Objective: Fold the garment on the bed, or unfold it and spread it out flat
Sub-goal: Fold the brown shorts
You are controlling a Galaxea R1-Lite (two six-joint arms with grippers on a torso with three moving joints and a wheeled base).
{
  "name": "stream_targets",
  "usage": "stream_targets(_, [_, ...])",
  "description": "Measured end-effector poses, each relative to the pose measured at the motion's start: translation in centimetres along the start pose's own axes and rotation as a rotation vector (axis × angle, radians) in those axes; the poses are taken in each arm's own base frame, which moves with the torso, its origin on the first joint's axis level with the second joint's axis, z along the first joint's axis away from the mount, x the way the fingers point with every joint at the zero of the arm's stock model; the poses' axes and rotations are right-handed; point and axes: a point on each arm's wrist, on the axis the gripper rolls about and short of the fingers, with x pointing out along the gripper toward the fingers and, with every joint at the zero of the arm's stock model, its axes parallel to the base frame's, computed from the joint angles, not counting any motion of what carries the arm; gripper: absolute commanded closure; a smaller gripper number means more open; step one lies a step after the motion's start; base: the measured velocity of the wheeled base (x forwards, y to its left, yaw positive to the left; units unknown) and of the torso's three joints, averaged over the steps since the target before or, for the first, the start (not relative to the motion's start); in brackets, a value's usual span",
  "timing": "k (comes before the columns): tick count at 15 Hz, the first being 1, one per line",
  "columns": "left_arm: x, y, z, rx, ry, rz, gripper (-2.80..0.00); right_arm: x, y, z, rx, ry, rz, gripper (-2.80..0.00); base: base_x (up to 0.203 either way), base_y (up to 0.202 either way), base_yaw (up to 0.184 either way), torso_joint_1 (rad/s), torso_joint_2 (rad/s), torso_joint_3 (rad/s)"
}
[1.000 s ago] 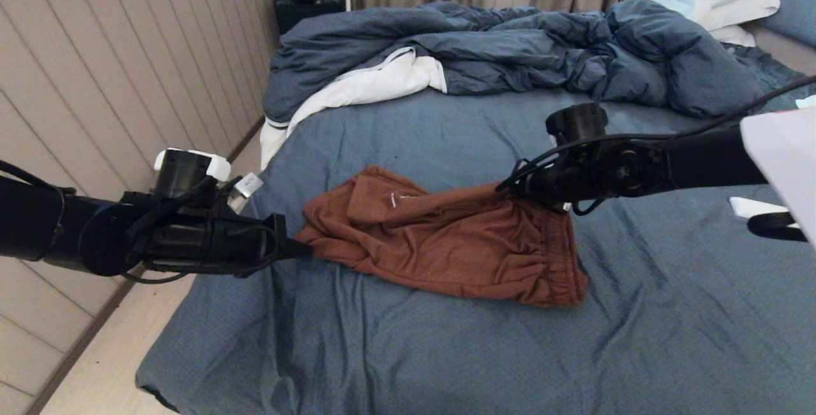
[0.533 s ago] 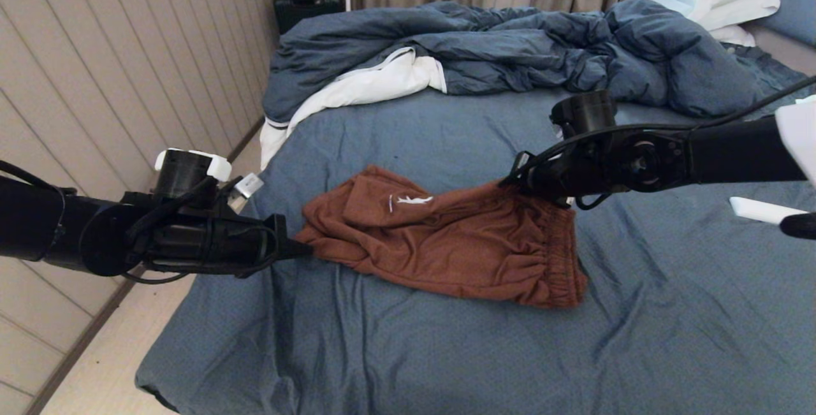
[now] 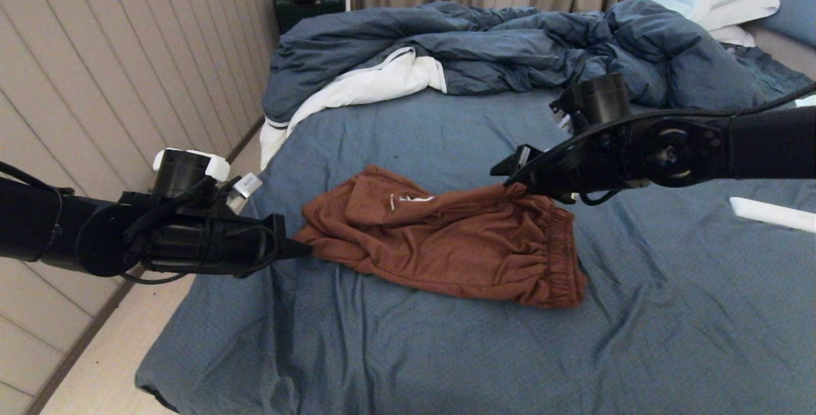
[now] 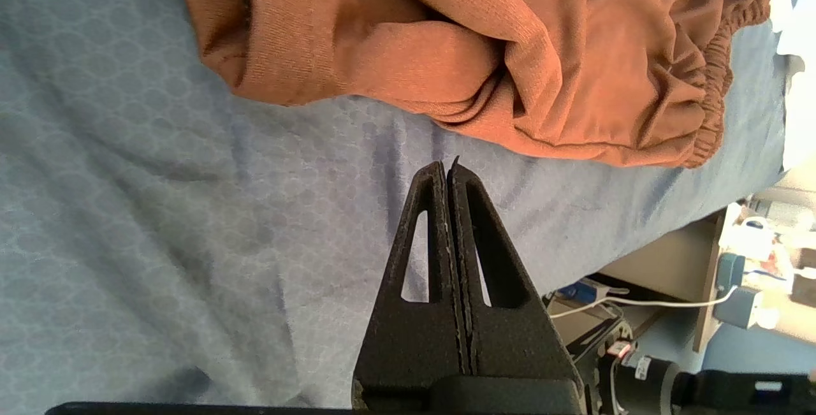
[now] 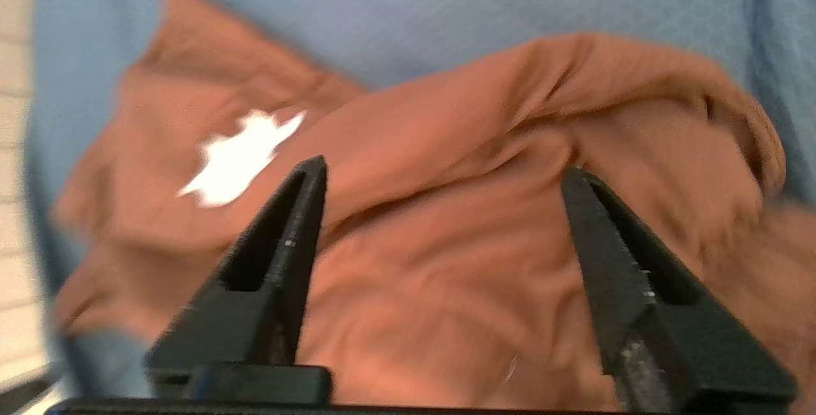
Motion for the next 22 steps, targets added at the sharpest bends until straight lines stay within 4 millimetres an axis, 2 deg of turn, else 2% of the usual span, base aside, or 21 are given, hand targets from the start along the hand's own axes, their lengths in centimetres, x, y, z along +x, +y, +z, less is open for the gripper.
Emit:
stream_targets(4, [-0.4,-0.3,0.1,0.006,-0.011,-0.006,0.0,-4.4,0.5,-2.4,-0.085,0.1,-0.009,0.0,0.0,0.0,0.0,0.0,0.0,0.0])
stream_targets(6, [-0.5,-0.4,0.1,0.01,-0.014,-0.008,0.0,-7.2,-0.3,-3.7,-0.118,0.166,-0.04,0.0,0.0,0.0,0.0,0.0,0.0,0.0])
stream_targets(9, [-0.6,-0.5,0.1,0.011,-0.017,-0.008,0.0,-9.8,-2.1,-4.6,-0.103,0.263,-0.129,0.0,0.0,0.0,0.0,0.0,0.0,0.0])
stream_targets(12, [-0.9,-0.6,0.0,0.017,-0.023,-0.01,0.0,-11.1,-3.7,-5.8,-0.077,0.38,-0.217,0.0,0.0,0.0,0.0,0.0,0.0,0.0])
stream_targets(18, [-2.7,-0.9,0.9,0.045,-0.101,-0.01,0.0,-11.8,-5.1,-7.7,-0.07,0.433,-0.254,0.0,0.0,0.0,0.0,0.0,0.0,0.0])
stream_targets(19, [-3.0,-1.0,1.0,0.047,-0.117,-0.001,0.0,-11.8,-5.2,-7.9,-0.069,0.435,-0.256,-2.8,0.0,0.0,0.0,0.0,0.0,0.0])
stream_targets(22, [-3.5,-0.9,1.3,0.047,-0.146,0.019,0.0,-11.5,-5.3,-8.0,-0.068,0.406,-0.236,-2.8,0.0,0.0,0.0,0.0,0.0,0.0])
